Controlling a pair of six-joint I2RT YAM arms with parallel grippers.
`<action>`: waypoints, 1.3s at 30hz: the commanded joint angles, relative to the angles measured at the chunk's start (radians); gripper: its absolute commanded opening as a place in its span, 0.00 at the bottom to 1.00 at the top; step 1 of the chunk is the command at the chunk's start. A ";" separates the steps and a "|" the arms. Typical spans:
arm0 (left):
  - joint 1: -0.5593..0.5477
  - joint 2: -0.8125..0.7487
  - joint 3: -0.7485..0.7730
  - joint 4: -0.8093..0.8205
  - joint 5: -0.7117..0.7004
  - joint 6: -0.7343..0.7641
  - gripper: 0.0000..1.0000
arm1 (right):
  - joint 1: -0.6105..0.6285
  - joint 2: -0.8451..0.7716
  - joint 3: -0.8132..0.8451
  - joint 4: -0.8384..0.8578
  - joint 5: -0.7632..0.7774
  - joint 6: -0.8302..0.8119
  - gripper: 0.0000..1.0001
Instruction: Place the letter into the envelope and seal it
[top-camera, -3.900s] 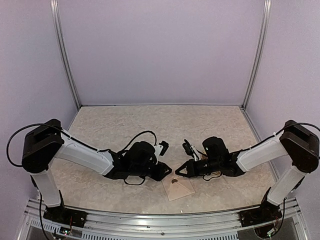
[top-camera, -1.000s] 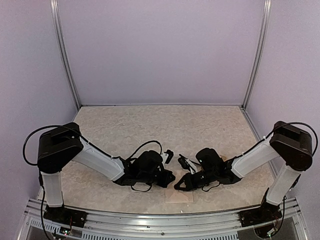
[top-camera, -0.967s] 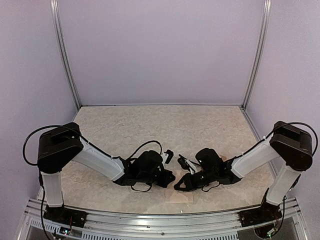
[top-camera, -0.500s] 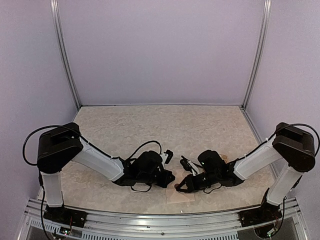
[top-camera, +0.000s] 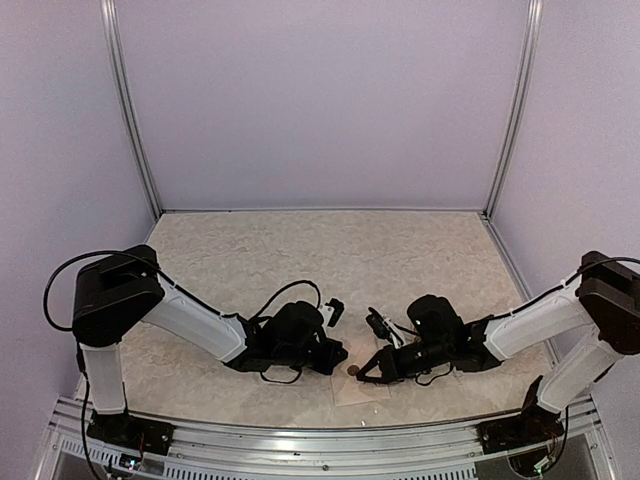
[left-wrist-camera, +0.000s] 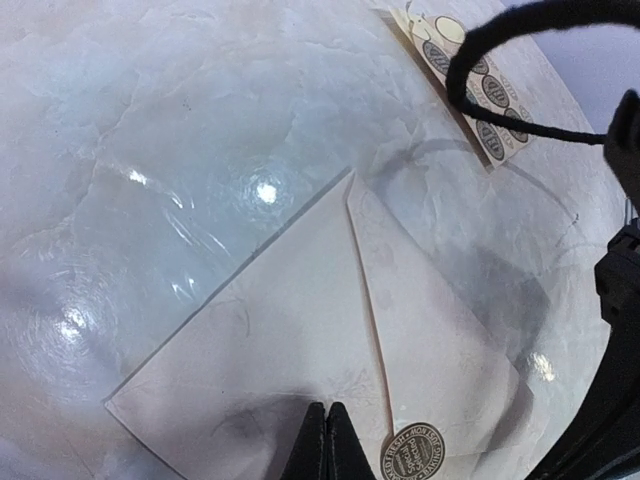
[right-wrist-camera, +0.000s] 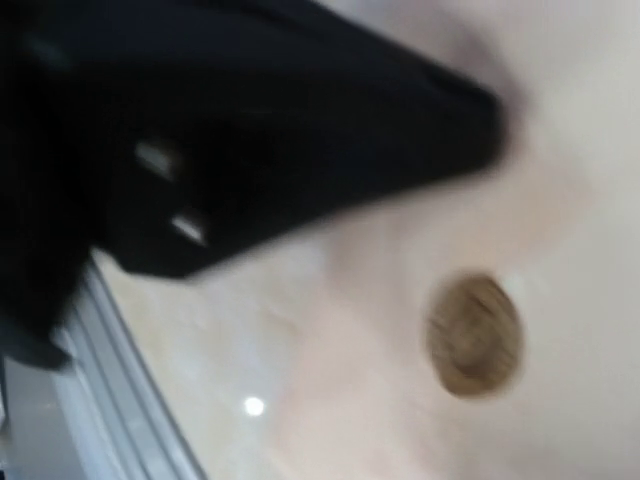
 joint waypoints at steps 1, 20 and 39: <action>0.010 0.002 -0.029 -0.115 -0.037 0.013 0.00 | 0.010 -0.031 0.067 -0.050 0.042 -0.013 0.03; 0.007 0.001 -0.025 -0.120 -0.039 0.018 0.00 | -0.034 0.179 0.126 -0.040 0.117 -0.008 0.02; 0.010 -0.005 -0.029 -0.133 -0.053 0.025 0.00 | -0.043 0.129 0.023 -0.080 0.141 0.027 0.01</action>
